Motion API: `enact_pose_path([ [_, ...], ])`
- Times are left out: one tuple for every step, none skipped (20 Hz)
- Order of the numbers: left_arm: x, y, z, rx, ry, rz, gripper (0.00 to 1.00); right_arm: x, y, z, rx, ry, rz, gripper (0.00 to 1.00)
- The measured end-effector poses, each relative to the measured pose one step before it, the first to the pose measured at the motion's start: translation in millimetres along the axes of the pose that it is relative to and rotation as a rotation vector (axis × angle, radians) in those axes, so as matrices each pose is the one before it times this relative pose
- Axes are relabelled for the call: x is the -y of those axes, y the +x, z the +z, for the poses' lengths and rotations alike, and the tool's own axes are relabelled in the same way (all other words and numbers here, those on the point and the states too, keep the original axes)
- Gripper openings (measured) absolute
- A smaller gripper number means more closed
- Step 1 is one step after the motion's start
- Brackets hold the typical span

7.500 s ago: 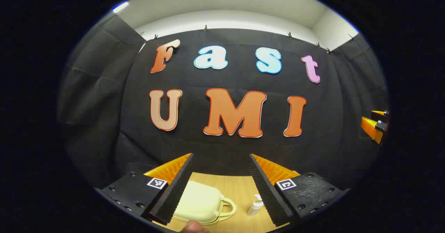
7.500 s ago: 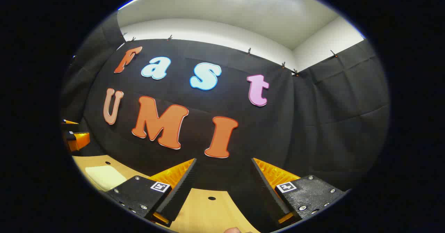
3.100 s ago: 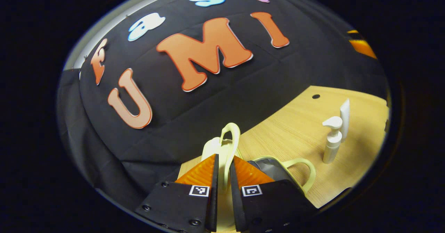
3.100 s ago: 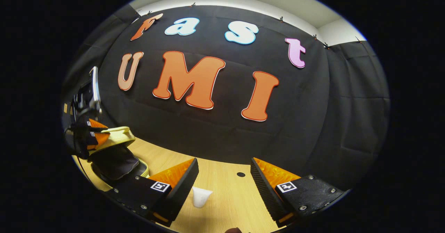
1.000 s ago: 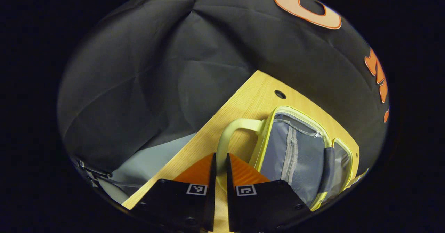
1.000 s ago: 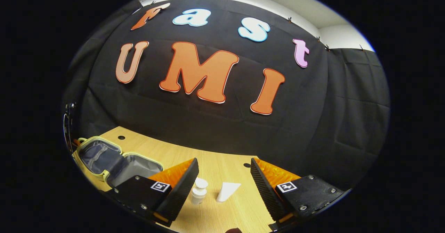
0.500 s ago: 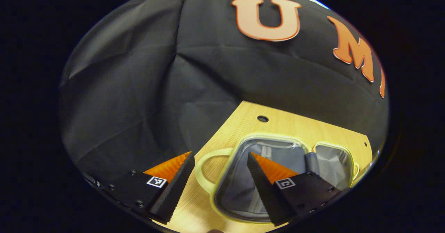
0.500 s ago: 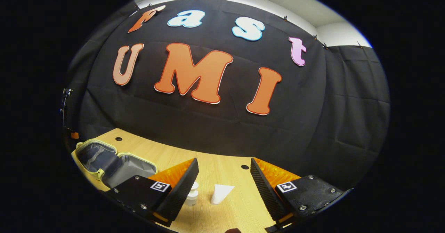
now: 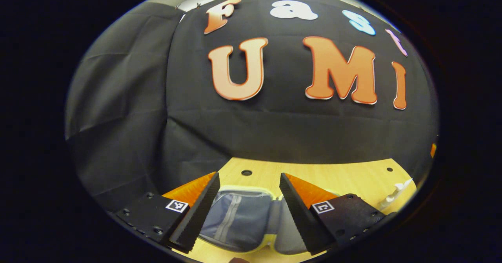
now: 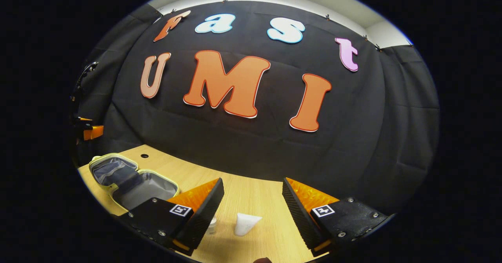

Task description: First open the suitcase, pack the skin care products into it, and then close the suitcase.

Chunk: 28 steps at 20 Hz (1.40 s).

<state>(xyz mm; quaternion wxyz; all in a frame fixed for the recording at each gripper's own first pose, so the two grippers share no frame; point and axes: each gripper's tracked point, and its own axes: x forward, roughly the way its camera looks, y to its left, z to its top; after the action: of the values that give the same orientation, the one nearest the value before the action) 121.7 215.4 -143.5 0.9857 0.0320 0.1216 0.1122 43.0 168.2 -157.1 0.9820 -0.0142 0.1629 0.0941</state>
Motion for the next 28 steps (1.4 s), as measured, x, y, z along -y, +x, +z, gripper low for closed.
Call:
enact_pose_path([
  [17.26, -7.07, 4.91, 0.02562, 0.00611, -0.01194, 0.98, 3.12, 1.43, -0.77, 0.0067, 0.00263, 0.0092, 0.96],
  [18.68, -6.63, 6.38, 0.01747, 0.00233, -0.01968, 0.99, 1.3, 0.77, -0.81, 0.00778, 0.00549, 0.01394, 0.96],
  [19.1, -5.31, 3.46, 0.01563, 0.0033, -0.0213, 0.96, 2.54, 0.99, -2.24, 0.00326, 0.00057, 0.0082, 0.96],
  [17.14, -4.68, 5.0, 0.01035, 0.00752, -0.0197, 0.98, 1.99, 1.14, -4.82, 0.00156, 0.00501, 0.0164, 0.96],
  [22.27, -7.17, 7.98, 0.01826, 0.0098, -0.0214, 0.96, 1.26, 1.1, -4.57, -0.00335, 0.002, 0.0075, 0.96],
  [20.4, -5.08, 6.75, 0.01578, 0.00381, -0.03617, 0.98, 1.0, 0.49, -7.55, -0.0105, 0.00616, 0.01371, 0.96],
  [15.06, -2.57, 2.65, 0.01026, 0.00377, -0.01948, 0.98, 2.28, 0.57, -5.53, -0.00865, 0.00177, 0.00725, 0.96],
  [15.23, -1.23, 1.91, 0.0051, 0.00917, -0.02603, 0.96, 0.15, 0.74, -5.17, -0.01103, -0.00092, 0.00784, 0.96],
  [14.77, -3.05, -1.5, 0.0015, 0.01456, -0.01793, 0.98, 2.95, 0.12, -4.99, -0.00569, -0.00283, 0.00119, 0.96],
  [19.55, -1.39, -3.14, -0.00184, 0.01103, -0.03194, 0.98, 4.11, -0.31, -7.6, -0.01548, -0.00243, 0.00757, 0.96],
  [24.95, 1.39, -7.49, -0.01666, -0.00164, -0.04968, 0.98, 4.98, 1.58, -6.38, -0.01351, -0.00089, 0.00365, 0.96],
  [22.17, 2.38, -8.91, -0.02333, 0.00149, -0.04769, 0.98, 3.63, -0.9, -3.49, -0.00542, 0.00106, 0.00162, 0.96],
  [14.6, 2.1, -8.76, -0.02435, 0.00473, -0.03246, 0.98, 4.21, -0.07, -2.49, -0.00656, -0.00203, -0.00231, 0.96],
  [14.49, 2.84, -9.64, -0.02108, 0.00736, -0.03012, 0.98, 3.29, -0.61, -2.78, -0.00614, 0.0013, 0.00243, 0.96],
  [12.91, 4.23, -7.95, -0.02607, 0.00543, -0.02922, 0.98, 3.12, 0.54, -4.08, -0.00804, -0.00183, -0.00184, 0.96],
  [15.78, 8.99, -16.11, -0.02941, -0.00325, -0.03724, 0.98, 3.76, -1.08, -4.29, -0.01112, -0.00093, 0.00065, 0.96],
  [10.77, 2.9, -10.84, -0.02384, -0.00751, -0.02634, 0.98, 3.25, -0.71, -2.88, -0.00467, 0.00033, -0.00028, 0.96],
  [11.93, 3.17, -12.81, -0.03553, -0.00868, -0.02872, 0.98, 3.57, -2.12, -3.13, -0.00603, -0.00213, 0.00018, 0.96],
  [7.64, 4.79, -11.19, -0.02874, -0.00327, -0.02231, 0.98, 3.58, -1.88, -2.88, -0.0021, -0.0017, -0.00088, 0.96],
  [5.48, 4.73, -11.11, -0.02519, 0.00516, -0.01092, 0.98, 3.33, -0.08, -1.83, -0.00254, -0.00248, -0.00325, 0.96],
  [2.91, 4.88, -8.78, -0.01956, 0.0087, -0.01011, 0.98, 2.92, -1.29, -3.25, -0.00552, -0.0026, -0.00157, 0.96],
  [4.7, 9.43, -8.38, -0.01958, 0.01041, -0.01549, 0.98, 1.91, -0.93, -1.84, -0.0044, -0.00258, -0.00035, 0.96],
  [4.8, 5.24, -9.98, -0.03521, 0.00921, -0.01377, 0.98, 3.89, -1.11, -3.3, -0.00654, -0.00461, -0.00101, 0.96],
  [10.02, 4.82, -14.14, -0.03605, 0.00923, -0.02157, 0.98, 1.83, -0.65, -1.88, -0.00411, -0.00237, 0.00139, 0.96],
  [5.22, 7.06, -7.57, -0.01893, 0.00999, -0.01081, 0.98, 2.14, -0.82, -3.36, -0.00347, -0.00299, 0.0014, 0.96],
  [5.63, 6.51, -12.1, -0.02798, 0.01484, -0.01256, 0.98, 2.26, -0.42, -1.84, -0.00309, -0.00208, -0.00224, 0.96],
  [3.74, 7.66, -7.39, -0.01868, 0.0119, -0.0092, 0.98, 1.76, -1.43, -2.5, -0.00562, 0.00056, -0.00147, 0.96],
  [1.94, 8.27, -6.13, -0.01748, 0.01391, -0.00296, 0.98, 1.09, -1.08, -2.0, -0.00477, 0.00528, 0.00065, 0.96],
])
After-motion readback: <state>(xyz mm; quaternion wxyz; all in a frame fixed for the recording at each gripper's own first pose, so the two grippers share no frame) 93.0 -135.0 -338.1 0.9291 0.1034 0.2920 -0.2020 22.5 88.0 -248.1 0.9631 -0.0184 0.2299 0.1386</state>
